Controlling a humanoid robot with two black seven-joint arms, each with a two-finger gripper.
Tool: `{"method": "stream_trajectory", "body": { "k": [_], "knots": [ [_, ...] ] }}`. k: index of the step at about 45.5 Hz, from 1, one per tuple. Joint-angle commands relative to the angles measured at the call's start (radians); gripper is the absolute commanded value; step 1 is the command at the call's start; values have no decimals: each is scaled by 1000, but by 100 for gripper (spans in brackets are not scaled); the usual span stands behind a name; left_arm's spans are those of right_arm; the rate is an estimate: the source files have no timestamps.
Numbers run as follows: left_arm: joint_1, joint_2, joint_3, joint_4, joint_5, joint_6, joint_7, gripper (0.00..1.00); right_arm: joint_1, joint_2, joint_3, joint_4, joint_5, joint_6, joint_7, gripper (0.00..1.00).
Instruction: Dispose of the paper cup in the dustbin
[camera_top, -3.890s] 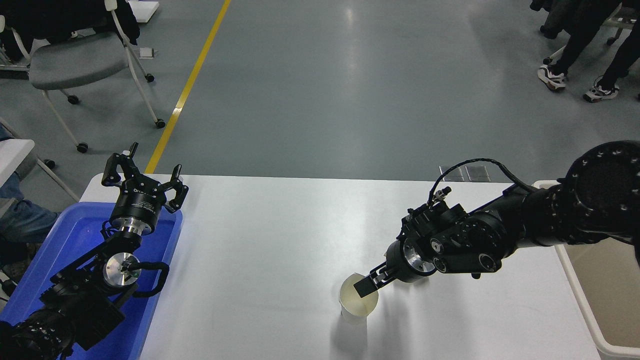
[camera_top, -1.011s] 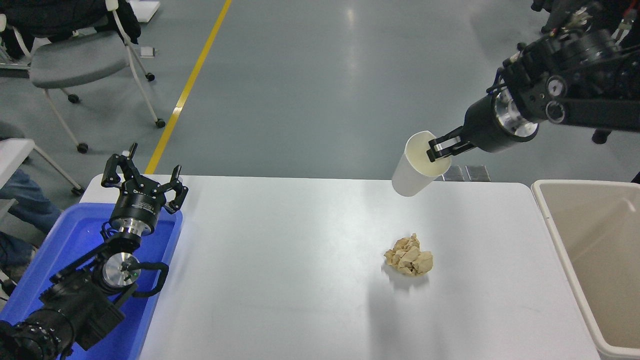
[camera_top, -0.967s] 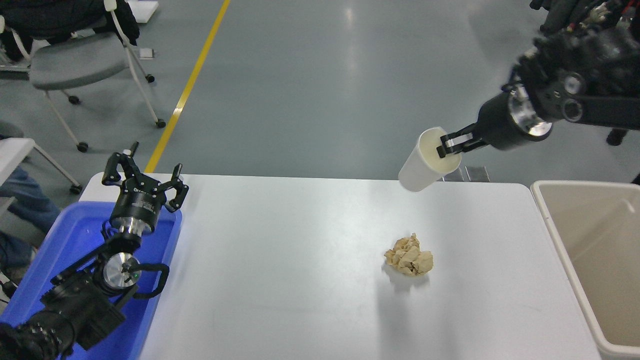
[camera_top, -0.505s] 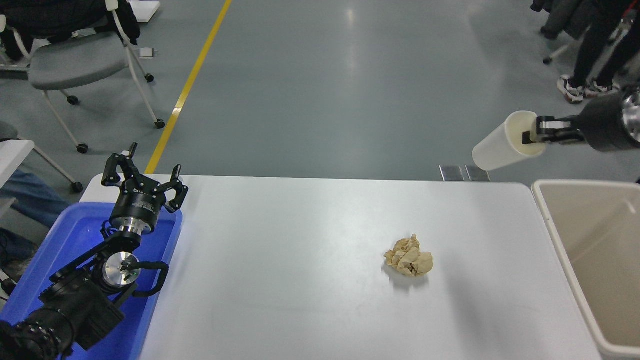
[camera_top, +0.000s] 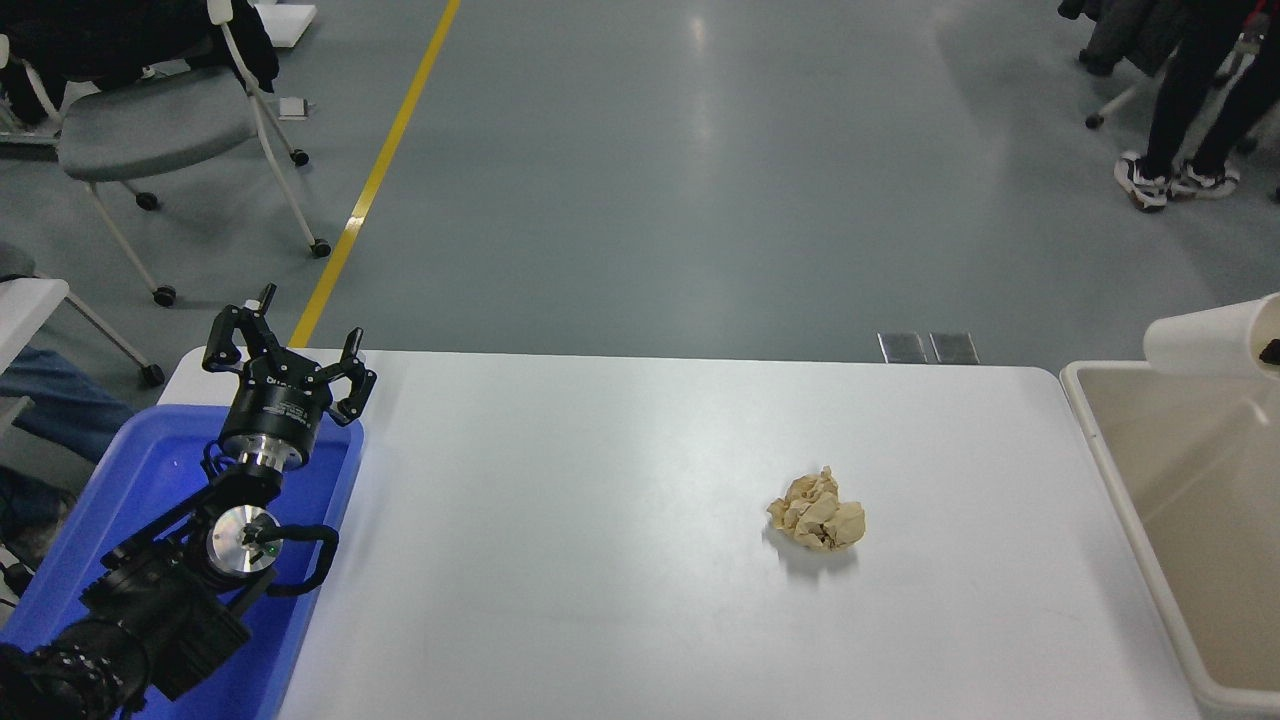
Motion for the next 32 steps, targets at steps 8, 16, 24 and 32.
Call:
{"method": "stream_trajectory", "body": {
  "k": [8, 16, 24, 32],
  "knots": [
    [0, 0, -1, 0, 0, 0, 0, 100, -451, 59, 289, -94, 337, -203, 2, 0],
    [0, 0, -1, 0, 0, 0, -1, 100, -610, 160, 372, -197, 541, -259, 2, 0],
    [0, 0, -1, 0, 0, 0, 0, 100, -742, 277, 482, -315, 582, -274, 2, 0],
    [0, 0, 1, 0, 0, 0, 0, 100, -834, 412, 596, -507, 597, -274, -1, 0]
  ]
}}
